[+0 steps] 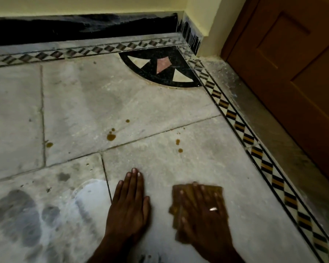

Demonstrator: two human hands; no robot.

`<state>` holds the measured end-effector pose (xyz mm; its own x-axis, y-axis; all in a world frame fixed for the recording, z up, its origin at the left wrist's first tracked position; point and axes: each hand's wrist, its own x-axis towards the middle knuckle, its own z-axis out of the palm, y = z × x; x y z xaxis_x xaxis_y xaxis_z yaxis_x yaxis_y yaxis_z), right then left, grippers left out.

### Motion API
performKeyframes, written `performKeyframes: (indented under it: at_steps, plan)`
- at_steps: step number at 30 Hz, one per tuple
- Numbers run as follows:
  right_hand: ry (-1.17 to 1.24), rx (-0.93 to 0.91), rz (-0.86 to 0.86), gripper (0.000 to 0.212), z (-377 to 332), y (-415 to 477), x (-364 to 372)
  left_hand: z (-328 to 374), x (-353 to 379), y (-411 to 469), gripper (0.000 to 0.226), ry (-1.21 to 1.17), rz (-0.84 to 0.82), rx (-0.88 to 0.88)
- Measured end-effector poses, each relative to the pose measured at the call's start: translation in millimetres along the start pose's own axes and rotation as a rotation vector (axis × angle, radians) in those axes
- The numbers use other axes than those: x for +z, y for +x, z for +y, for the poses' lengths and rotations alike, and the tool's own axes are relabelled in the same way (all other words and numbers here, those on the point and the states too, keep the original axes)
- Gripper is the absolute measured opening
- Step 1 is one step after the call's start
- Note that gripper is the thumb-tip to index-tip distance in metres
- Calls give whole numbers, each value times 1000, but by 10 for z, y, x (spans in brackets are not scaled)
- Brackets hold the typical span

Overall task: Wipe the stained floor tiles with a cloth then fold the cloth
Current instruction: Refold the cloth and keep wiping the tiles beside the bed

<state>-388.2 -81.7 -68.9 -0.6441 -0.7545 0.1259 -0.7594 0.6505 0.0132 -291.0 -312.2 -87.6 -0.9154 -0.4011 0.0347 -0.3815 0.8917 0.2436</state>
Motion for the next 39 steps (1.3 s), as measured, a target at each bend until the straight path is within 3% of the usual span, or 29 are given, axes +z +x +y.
performKeyframes:
  at_steps: [4, 6, 8, 12, 14, 19, 22, 27, 30, 34, 36, 39]
  plan:
    - [13, 318, -55, 62, 249, 494, 65, 10, -2, 6, 66, 5, 23, 1]
    - [53, 363, -118, 66, 217, 836, 118, 6, 6, 30, 67, 8, 30, 8]
    - [43, 298, -113, 67, 113, 1003, 145, 16, 25, 61, 68, 4, 41, 13]
    - [34, -9, -65, 63, -7, 702, 58, 1, 59, 196, 67, -8, 85, 58]
    - [36, -14, -28, 58, 123, 483, 53, 36, 78, 260, 67, -3, 96, 69]
    - [11, 332, -57, 62, 540, 998, 217, 56, 55, 345, 72, -4, 50, 42]
    - [37, 422, -155, 70, 630, 1648, 345, 29, 67, 350, 73, -3, 57, 49]
    - [99, 226, -177, 69, 111, 2157, 305, 35, 81, 361, 67, -4, 126, 44]
    - [89, -36, -126, 65, -181, 1772, 245, -32, 74, 445, 66, -13, 154, -54]
    - [22, -240, -31, 66, -104, 1208, 149, -152, 50, 510, 65, 6, 182, -74]
    - [2, -233, 32, 62, -11, 1161, 179, -162, 27, 502, 64, 10, 173, -80]
    - [-4, 27, 23, 56, 77, 1453, 279, -165, 2, 519, 64, 1, 160, -84]
